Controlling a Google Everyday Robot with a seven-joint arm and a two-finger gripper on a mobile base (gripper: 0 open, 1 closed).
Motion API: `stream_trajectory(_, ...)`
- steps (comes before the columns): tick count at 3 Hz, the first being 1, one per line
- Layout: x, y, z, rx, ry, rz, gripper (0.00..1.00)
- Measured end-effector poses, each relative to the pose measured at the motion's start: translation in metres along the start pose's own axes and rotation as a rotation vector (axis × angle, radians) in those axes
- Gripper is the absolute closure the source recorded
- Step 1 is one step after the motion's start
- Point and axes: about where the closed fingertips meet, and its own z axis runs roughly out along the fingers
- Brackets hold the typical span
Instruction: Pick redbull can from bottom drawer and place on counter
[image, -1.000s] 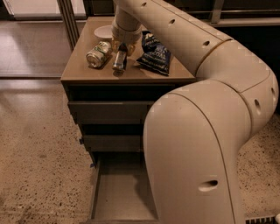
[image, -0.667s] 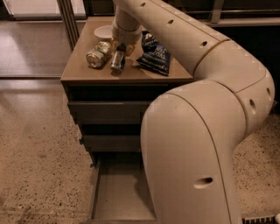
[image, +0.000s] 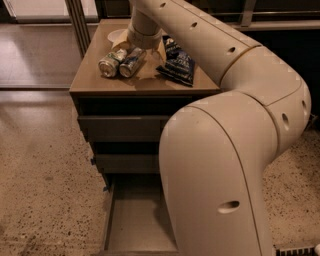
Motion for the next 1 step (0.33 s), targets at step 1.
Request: stream_trajectory(1, 0.0, 0.0, 0.0, 0.0, 0.0, 0.0, 0.0)
